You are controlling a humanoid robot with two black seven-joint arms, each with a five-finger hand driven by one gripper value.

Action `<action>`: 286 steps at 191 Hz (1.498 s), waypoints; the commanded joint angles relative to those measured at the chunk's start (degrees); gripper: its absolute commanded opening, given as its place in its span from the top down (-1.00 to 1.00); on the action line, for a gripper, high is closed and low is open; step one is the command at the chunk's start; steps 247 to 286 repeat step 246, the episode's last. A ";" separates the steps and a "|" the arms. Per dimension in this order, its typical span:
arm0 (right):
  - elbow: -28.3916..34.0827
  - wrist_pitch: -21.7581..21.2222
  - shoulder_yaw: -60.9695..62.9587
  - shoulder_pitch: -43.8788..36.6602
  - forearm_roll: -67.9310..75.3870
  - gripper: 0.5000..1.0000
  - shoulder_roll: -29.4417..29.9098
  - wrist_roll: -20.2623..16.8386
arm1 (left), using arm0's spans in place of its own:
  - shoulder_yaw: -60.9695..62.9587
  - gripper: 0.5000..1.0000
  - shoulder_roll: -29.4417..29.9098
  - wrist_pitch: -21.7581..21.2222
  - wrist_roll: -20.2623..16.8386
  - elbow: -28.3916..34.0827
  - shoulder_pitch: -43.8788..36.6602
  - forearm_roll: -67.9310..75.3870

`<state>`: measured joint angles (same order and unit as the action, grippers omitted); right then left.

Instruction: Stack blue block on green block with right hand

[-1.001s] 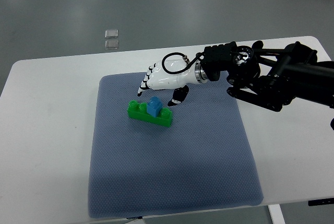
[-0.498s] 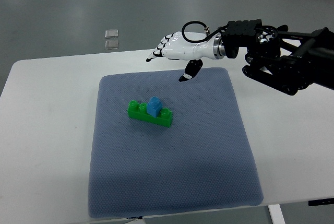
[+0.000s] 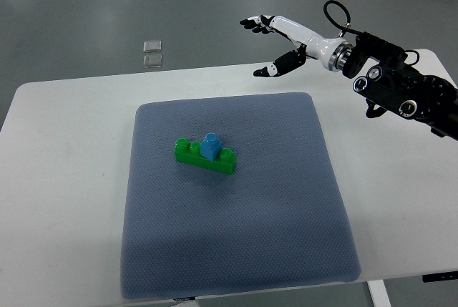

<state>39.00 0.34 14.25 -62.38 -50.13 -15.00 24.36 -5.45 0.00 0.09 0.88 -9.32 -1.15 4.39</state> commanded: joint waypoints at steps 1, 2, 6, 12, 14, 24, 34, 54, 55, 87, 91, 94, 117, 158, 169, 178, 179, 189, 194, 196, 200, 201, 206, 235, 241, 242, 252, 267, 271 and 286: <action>-0.33 0.01 3.94 2.34 10.22 -0.61 0.85 -0.28 | 0.01 -1.00 0.00 0.00 0.00 0.00 0.00 0.00; -0.33 0.01 3.95 2.35 10.23 -0.61 0.85 -0.28 | 0.01 -1.00 0.00 0.00 0.00 0.00 0.00 0.00; -0.33 0.01 4.74 2.79 12.43 -0.61 1.29 -0.28 | 0.01 -1.00 0.00 0.00 0.00 0.00 0.00 0.00; -0.33 0.01 5.96 3.57 15.49 -0.61 1.99 -0.28 | 0.01 -1.00 0.00 0.00 0.00 0.00 0.00 0.00; -0.42 0.01 6.32 3.84 16.46 -0.61 2.34 -0.28 | 0.01 -1.00 0.00 0.00 0.00 0.00 0.00 0.00; -0.77 0.09 8.43 5.16 21.38 -0.61 3.83 -0.37 | 0.01 -1.00 0.00 0.00 0.00 0.00 0.00 0.00; -1.65 0.10 10.54 6.21 26.48 -0.61 5.41 -0.37 | 0.01 -1.00 0.00 0.00 0.00 0.00 0.00 0.00; -2.61 1.24 13.79 7.88 35.02 -0.61 7.44 -0.37 | 0.01 -1.00 0.00 0.00 0.00 0.00 0.00 0.00; -2.61 1.41 14.05 8.14 35.89 -0.61 7.61 -0.45 | -0.08 -1.00 0.00 0.00 0.00 0.00 0.00 0.00; -2.79 2.91 18.10 11.40 46.52 -0.61 10.42 -0.81 | -0.08 -1.00 0.00 0.00 0.00 0.00 0.00 0.00; -2.88 2.91 18.71 11.75 47.58 -0.61 10.78 -0.81 | 0.00 -1.00 0.00 0.00 0.00 0.00 0.00 0.00; -2.97 2.91 19.06 11.93 48.11 -0.61 10.95 -0.81 | 0.01 -1.00 0.00 0.00 0.00 0.00 0.00 0.00; -3.14 3.00 21.35 13.77 52.77 -0.61 12.36 -0.81 | 0.00 -1.00 0.00 0.00 0.00 0.00 0.00 0.00; -4.28 4.05 22.40 14.74 54.79 -0.62 13.68 -0.37 | 0.00 -1.00 0.00 0.00 0.00 0.00 0.00 0.00; -4.28 3.96 22.32 14.83 54.44 -0.62 13.77 -0.37 | -0.08 -1.00 0.00 0.00 0.00 0.00 0.00 0.00; -4.28 3.96 22.23 14.91 54.09 -0.62 13.77 -0.19 | 0.01 -1.00 0.00 0.00 0.00 0.00 0.00 0.00; -4.37 3.96 22.32 14.91 54.09 -0.62 13.77 -0.19 | 0.01 -1.00 0.00 0.00 0.00 0.00 0.00 0.00; -4.37 3.96 22.23 14.91 54.09 -0.62 13.68 -0.02 | -0.08 -1.00 0.00 0.00 0.00 0.00 0.00 0.00; -4.37 3.96 22.23 14.91 54.00 -0.62 13.68 0.16 | 0.01 -1.00 0.00 0.00 0.00 0.00 0.00 0.00; -4.46 3.96 22.23 14.91 54.00 -0.62 13.68 0.25 | 0.01 -1.00 0.00 0.00 0.00 0.00 0.00 0.00; -4.46 3.96 22.23 14.91 54.09 -0.62 13.68 0.25 | -0.08 -1.00 0.00 0.00 0.00 0.00 0.00 0.00; -4.46 3.96 22.23 15.00 54.00 -0.62 13.68 0.33 | -0.08 -1.00 0.00 0.00 0.00 0.00 0.00 0.00; -4.55 3.96 22.05 15.00 54.00 -0.62 13.68 0.25 | 0.01 -1.00 0.00 0.00 0.00 0.00 0.00 0.00; -4.72 4.05 21.70 15.09 53.83 -0.62 13.33 0.51 | 0.01 -1.00 0.00 0.00 0.00 0.00 0.00 0.00; -4.81 4.05 21.61 15.27 53.83 -0.62 13.42 0.95 | 0.01 -1.00 0.00 0.00 0.00 0.00 0.00 0.00; -4.81 4.05 21.61 15.35 53.83 -0.62 13.50 1.12 | -0.08 -1.00 0.00 0.00 0.00 0.00 0.00 0.00; -4.81 4.05 21.61 15.62 53.83 -0.62 13.50 1.56 | -0.08 -1.00 0.00 0.00 0.00 0.00 0.00 0.00; -4.81 4.05 21.61 15.62 53.83 -0.62 13.50 1.56 | -0.08 -1.00 0.00 0.00 0.00 0.00 0.00 0.00; -4.81 4.05 21.61 15.62 53.83 -0.62 13.50 1.56 | -0.08 -1.00 0.00 0.00 0.00 0.00 0.00 0.00; -4.81 4.05 21.61 15.62 53.83 -0.62 13.50 1.56 | -0.08 -1.00 0.00 0.00 0.00 0.00 0.00 0.00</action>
